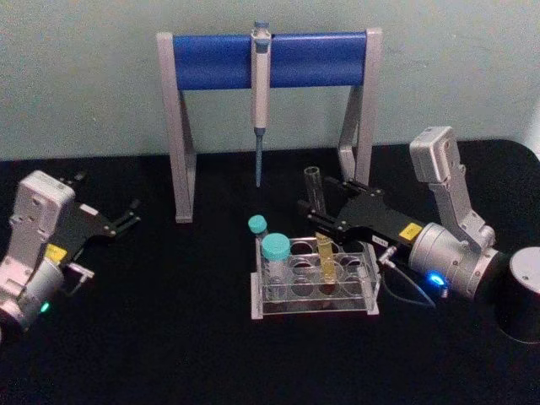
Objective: Pick up the test tube from the test tube rack, shake it, then place it back into the test tube rack.
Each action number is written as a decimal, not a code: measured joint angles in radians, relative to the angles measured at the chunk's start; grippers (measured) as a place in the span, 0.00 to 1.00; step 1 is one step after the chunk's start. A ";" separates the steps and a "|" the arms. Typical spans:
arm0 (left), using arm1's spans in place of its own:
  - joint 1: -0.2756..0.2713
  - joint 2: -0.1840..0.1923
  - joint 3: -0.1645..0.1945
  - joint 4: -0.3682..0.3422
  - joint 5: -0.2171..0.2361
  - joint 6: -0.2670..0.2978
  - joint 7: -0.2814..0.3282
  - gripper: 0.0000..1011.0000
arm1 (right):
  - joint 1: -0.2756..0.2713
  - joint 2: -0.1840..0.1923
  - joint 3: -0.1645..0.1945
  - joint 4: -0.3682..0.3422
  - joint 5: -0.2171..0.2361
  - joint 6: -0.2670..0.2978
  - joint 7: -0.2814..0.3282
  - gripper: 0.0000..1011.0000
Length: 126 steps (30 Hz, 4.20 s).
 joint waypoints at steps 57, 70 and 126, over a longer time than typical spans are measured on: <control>0.000 0.000 0.000 0.000 0.000 0.000 0.000 0.99 | -0.054 0.001 0.107 -0.095 0.125 -0.199 0.054 0.23; 0.000 0.000 0.000 0.000 0.000 0.000 0.000 0.99 | -0.049 -0.043 0.126 -0.046 0.039 -0.284 0.008 0.23; 0.000 0.000 0.000 0.000 0.000 0.000 0.000 0.99 | 0.012 0.046 0.131 -0.091 0.000 -0.180 -0.014 0.23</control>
